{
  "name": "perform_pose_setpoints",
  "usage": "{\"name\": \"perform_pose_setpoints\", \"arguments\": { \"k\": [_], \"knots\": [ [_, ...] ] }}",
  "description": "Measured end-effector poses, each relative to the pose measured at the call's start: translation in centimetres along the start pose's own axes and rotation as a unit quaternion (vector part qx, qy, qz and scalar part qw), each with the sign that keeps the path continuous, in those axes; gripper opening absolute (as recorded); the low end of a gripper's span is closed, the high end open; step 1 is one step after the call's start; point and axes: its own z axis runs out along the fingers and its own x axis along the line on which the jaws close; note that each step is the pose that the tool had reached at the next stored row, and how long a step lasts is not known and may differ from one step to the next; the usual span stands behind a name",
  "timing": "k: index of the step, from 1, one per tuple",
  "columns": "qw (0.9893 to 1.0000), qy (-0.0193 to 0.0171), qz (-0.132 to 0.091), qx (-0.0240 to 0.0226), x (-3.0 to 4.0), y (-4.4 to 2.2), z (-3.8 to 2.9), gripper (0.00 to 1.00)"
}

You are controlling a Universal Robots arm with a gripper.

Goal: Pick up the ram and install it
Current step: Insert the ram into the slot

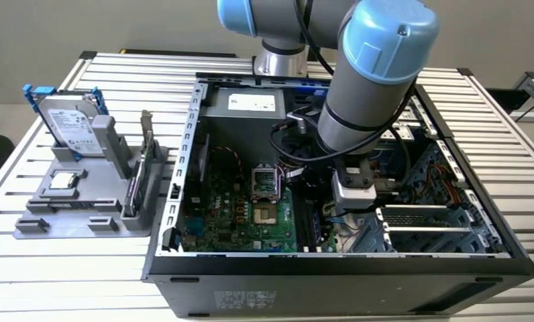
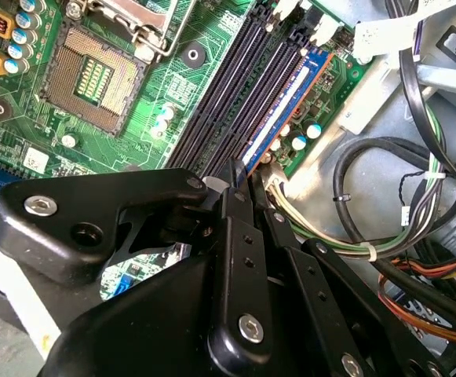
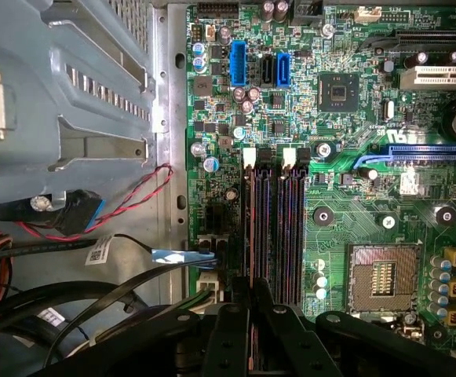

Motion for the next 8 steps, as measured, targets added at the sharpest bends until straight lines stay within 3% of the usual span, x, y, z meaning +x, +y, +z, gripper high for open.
{"name": "perform_pose_setpoints", "arguments": {
  "k": [4, 5, 8],
  "knots": [
    [1.0, 0.0, 0.0, 0.0, 0.0, -0.01, 0.0, 0.0],
    [1.0, 0.0, 0.0, -0.0001, 0.0, -0.01, 0.0, 1.0],
    [1.0, 0.0, 0.0, -0.0001, 0.0, -0.02, 0.0, 1.0]
  ]
}}
